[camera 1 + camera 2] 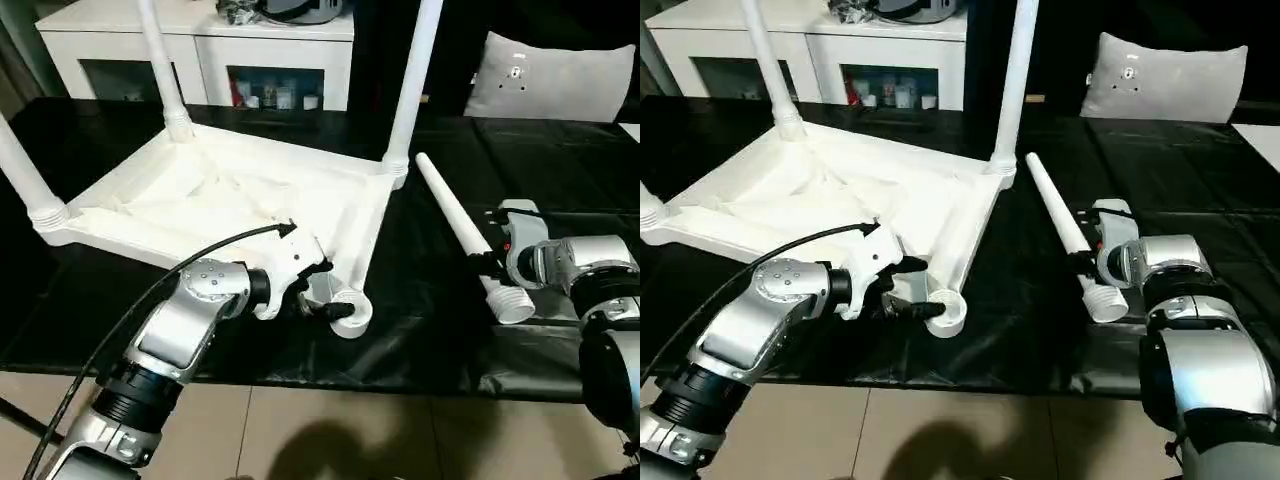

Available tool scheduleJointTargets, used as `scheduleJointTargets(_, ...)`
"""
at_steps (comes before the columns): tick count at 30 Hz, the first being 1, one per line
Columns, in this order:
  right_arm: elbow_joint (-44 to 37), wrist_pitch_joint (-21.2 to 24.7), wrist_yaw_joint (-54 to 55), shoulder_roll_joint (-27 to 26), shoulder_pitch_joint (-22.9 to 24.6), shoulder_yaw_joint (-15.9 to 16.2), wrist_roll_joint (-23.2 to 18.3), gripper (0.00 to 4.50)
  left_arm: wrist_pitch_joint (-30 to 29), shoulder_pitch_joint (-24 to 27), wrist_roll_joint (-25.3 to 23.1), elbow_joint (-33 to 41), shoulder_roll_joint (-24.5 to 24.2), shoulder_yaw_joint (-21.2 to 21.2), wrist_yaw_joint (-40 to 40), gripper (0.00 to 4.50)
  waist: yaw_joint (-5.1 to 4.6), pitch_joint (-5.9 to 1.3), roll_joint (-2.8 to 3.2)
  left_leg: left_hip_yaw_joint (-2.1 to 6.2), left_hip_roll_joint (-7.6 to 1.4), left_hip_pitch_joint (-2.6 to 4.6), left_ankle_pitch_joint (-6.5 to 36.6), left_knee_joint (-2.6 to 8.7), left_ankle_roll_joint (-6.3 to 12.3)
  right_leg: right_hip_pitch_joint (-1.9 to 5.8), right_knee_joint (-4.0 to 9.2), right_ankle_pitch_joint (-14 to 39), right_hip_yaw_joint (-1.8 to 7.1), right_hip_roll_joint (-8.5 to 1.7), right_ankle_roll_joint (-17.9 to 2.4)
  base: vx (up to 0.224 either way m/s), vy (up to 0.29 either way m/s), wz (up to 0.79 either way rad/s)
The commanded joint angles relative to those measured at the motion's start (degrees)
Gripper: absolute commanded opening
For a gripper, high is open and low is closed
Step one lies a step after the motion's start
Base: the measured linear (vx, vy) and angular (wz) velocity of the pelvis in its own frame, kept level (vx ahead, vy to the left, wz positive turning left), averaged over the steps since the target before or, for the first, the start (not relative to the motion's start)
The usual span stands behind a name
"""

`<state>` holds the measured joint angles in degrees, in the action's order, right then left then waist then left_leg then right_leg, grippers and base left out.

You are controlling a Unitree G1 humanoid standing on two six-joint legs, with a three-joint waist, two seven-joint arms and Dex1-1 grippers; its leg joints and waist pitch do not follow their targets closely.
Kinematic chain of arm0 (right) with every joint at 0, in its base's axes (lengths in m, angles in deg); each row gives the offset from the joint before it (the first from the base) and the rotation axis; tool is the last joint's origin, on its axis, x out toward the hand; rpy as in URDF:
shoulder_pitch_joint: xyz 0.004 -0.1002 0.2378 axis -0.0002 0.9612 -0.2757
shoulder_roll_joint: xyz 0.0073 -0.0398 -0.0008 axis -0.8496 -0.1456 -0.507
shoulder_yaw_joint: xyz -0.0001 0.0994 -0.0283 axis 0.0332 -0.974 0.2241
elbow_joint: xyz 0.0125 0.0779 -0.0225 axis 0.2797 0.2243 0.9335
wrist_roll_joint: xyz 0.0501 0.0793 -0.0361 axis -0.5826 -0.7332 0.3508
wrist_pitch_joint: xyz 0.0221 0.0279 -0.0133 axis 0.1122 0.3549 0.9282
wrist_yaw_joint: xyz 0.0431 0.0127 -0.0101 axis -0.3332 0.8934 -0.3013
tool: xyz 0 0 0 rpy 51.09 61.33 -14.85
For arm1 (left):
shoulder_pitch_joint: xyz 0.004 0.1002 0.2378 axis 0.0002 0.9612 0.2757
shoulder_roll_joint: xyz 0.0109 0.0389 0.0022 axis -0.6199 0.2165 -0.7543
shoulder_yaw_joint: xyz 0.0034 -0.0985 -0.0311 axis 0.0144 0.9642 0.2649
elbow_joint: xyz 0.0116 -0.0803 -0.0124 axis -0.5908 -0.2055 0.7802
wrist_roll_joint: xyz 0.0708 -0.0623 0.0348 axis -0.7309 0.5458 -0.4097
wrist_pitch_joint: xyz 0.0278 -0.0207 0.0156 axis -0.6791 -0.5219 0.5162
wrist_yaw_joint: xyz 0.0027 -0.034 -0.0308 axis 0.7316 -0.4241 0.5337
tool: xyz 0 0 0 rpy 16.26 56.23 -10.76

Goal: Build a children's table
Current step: Pick table leg

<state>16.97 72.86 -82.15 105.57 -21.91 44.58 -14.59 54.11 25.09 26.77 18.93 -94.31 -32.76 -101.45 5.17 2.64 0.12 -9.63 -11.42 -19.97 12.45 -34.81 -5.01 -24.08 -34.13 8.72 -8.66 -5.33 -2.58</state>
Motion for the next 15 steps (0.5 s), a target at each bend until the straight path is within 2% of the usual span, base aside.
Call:
scheduleJointTargets(1,0.2,0.43,0.91,0.15,1.83,-1.51,-1.4,1.86,0.34,-0.44,-0.31,0.0,0.01,-0.54,0.36,4.46,0.19,-3.91,-0.72,-0.13,-1.47,-0.59,4.65,3.35,3.55,4.23,3.97,18.4,3.39,-3.49,-8.26,0.0,0.0,0.0)
scheduleJointTargets(2,-0.26,-0.01,2.05,0.39,2.26,-3.02,-2.43,1.86,0.54,-0.46,-0.3,-0.2,0.1,-0.65,0.48,4.46,0.16,-3.9,-0.8,-0.15,-1.44,-0.62,4.64,3.35,3.52,4.23,4.02,18.53,3.4,-3.46,-8.06,0.0,0.0,0.0)
scheduleJointTargets(3,-0.37,-0.15,2.22,0.43,2.35,-3.26,-2.58,1.86,0.57,-0.47,-0.26,-0.23,0.13,-0.65,0.51,4.5,0.14,-3.85,-0.3,-0.1,-1.46,-0.5,5.13,3.38,3.27,4.14,4.22,18.81,3.35,-3.42,-7.98,0.0,0.0,0.0)
scheduleJointTargets(4,-2.19,-1.86,3.27,0.59,3.25,-5.8,-4.49,1.86,1.01,-0.57,0.0,-0.52,0.48,-0.4,0.89,4.5,0.09,-3.86,-0.48,-0.09,-1.44,-0.5,5.61,3.38,3.14,4.19,4.21,19.12,3.28,-3.39,-7.81,0.0,0.0,0.0)
scheduleJointTargets(5,-3.1,-2.64,3.61,0.63,3.65,-6.92,-5.36,1.86,1.19,-0.62,0.13,-0.63,0.63,-0.27,1.08,4.5,0.17,-3.86,-0.24,-0.08,-1.44,-0.44,6.01,3.39,3.07,4.2,4.42,19.34,3.29,-3.48,-7.3,0.0,0.0,0.0)
scheduleJointTargets(6,-6.39,-4.61,4.62,0.37,4.4,-11.51,-9.07,1.86,1.75,-0.85,0.17,-1.0,0.81,-0.04,1.44,4.5,0.26,-3.88,0.39,0.06,-1.43,-0.4,6.19,3.42,2.94,4.23,4.33,19.18,3.28,-3.5,-7.2,0.0,0.0,0.0)
scheduleJointTargets(7,-8.54,-5.66,5.26,0.08,4.82,-14.49,-11.41,1.86,2.12,-0.99,0.13,-1.26,0.86,0.08,1.59,4.5,0.18,-4.09,-0.26,0.04,-1.38,-0.43,6.21,3.39,3.05,4.33,4.26,18.64,3.25,-3.49,-6.8,0.0,0.0,0.0)
scheduleJointTargets(8,-9.71,-6.23,6.12,-0.14,5.02,-15.84,-12.3,1.85,2.22,-1.11,0.1,-1.41,0.9,0.11,1.65,4.5,0.19,-4.09,-0.23,0.06,-1.26,-0.51,5.91,3.46,3.29,4.42,4.29,18.46,3.22,-3.38,-6.79,0.0,0.0,0.0)
scheduleJointTargets(9,-13.89,-8.23,9.34,-0.94,5.76,-20.57,-15.31,1.85,2.59,-1.51,-0.01,-1.96,1.03,0.22,1.87,4.5,0.23,-4.0,-0.09,-0.04,-1.15,-0.54,5.64,3.46,3.57,4.35,4.54,18.76,3.25,-3.37,-6.3,0.0,0.0,0.0)
scheduleJointTargets(10,-17.42,-10.08,8.8,-2.11,6.71,-22.73,-17.34,1.85,2.75,-1.71,-0.06,-2.15,1.08,0.21,1.91,4.5,0.31,-4.14,-0.01,0.06,-1.01,-0.62,5.07,3.42,3.61,4.47,4.34,18.88,3.16,-3.34,-5.72,0.0,0.0,0.0)
scheduleJointTargets(12,-24.18,-12.67,7.11,-4.83,8.07,-26.31,-21.65,1.85,3.15,-2.08,0.05,-2.42,1.39,0.3,2.09,4.5,0.36,-4.14,0.22,0.03,-0.96,-0.65,4.48,3.39,4.07,4.39,4.39,18.95,3.05,-3.3,-5.37,0.0,0.0,0.0)
scheduleJointTargets(13,-25.24,-13.33,6.8,-5.34,8.24,-26.87,-22.39,1.85,3.23,-2.14,0.09,-2.45,1.52,0.33,2.16,4.5,0.38,-4.12,0.14,-0.13,-0.9,-0.65,4.23,3.39,4.58,4.32,4.53,18.93,3.09,-3.25,-5.03,0.0,0.0,0.0)
scheduleJointTargets(14,-30.18,-15.33,5.85,-7.55,9.33,-27.91,-24.54,1.85,3.65,-2.38,0.44,-2.68,2.1,0.63,2.54,4.5,0.42,-4.18,0.58,0.0,-0.9,-0.69,3.97,3.44,4.67,4.38,4.37,18.81,3.01,-3.25,-5.17,0.0,0.0,0.0)
scheduleJointTargets(15,-30.32,-15.38,5.82,-7.61,9.37,-27.93,-24.6,1.85,3.66,-2.39,0.45,-2.68,2.12,0.64,2.55,4.5,0.37,-4.16,0.5,-0.1,-0.95,-0.67,3.98,3.44,5.05,4.24,4.6,18.75,2.97,-3.17,-4.91,0.0,0.0,0.0)
